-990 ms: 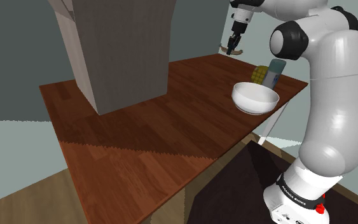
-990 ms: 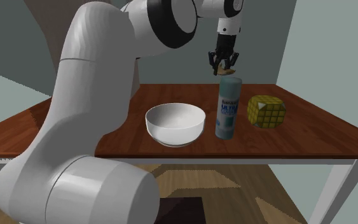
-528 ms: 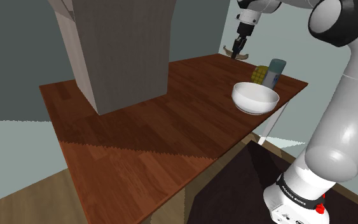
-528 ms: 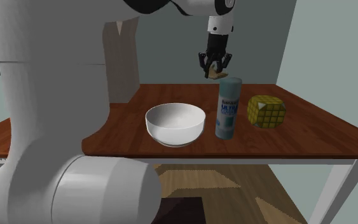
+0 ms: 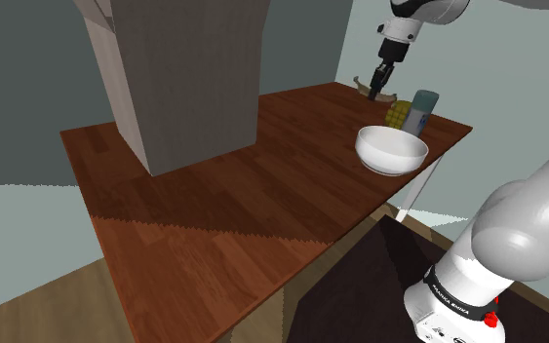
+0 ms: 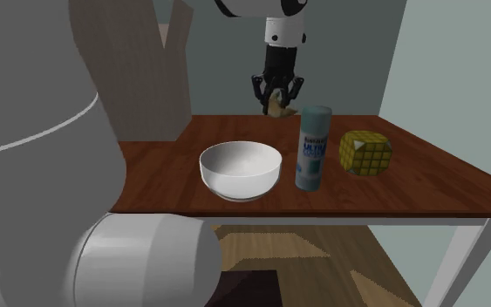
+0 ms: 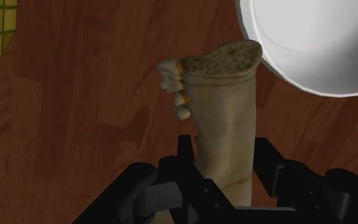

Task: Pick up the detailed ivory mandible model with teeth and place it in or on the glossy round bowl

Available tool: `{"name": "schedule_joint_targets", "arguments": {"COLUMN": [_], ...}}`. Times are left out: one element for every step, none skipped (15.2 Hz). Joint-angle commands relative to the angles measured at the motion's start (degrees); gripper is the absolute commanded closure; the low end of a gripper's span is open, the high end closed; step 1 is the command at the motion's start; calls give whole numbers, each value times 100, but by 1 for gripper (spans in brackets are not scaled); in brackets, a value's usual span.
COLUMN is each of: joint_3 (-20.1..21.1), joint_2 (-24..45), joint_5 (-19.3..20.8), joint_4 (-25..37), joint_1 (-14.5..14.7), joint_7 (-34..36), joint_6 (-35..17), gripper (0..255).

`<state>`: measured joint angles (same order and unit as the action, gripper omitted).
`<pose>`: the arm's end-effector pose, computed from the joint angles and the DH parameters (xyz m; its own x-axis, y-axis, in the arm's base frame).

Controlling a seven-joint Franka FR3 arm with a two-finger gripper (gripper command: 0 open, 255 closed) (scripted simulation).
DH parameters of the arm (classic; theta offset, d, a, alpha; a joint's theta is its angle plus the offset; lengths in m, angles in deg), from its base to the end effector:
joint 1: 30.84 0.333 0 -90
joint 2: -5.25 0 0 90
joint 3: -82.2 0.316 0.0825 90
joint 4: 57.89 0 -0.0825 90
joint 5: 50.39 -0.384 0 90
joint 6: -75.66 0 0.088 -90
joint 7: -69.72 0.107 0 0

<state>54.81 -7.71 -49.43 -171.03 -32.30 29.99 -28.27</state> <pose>0.4310 -0.2597 0.5581 0.9763 0.1981 0.0870 0.2021 -0.9785 -0.0406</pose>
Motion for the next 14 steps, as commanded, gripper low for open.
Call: {"name": "schedule_joint_targets", "arguments": {"joint_3": [146, 226, 308, 390, 472, 554, 637, 720, 804, 886, 969, 1053, 1135, 1179], "joint_2": [-499, -747, -991, -1233, -1473, -1712, -1950, -2187, -2424, -2661, -2899, -3137, -3377, -3502], "joint_5": [204, 288, 362, 427, 483, 531, 569, 600, 622, 637, 644, 644, 637, 630], "joint_4": [-490, -714, -931, -1142, -1345, -1542, -1732, -1916, -2094, -2266, -2431, -2590, -2743, -2821], "joint_1": [-18, -42, -72, -103, -136, -170, -206, -243, -280, -316, -350, -385, -415, -432], "joint_7": [218, 319, 416, 509, 599, 685, 766, 844, 918, 990, 1059, 1124, 1189, 1221], "joint_6": [-38, -30, -14, 10, 42, 82, 129, 183, 245, 314, 391, 475, 567, 618], "gripper": [255, 255, 255, 255, 255, 255, 255, 255, 255, 255, 255, 255, 255, 255]}}
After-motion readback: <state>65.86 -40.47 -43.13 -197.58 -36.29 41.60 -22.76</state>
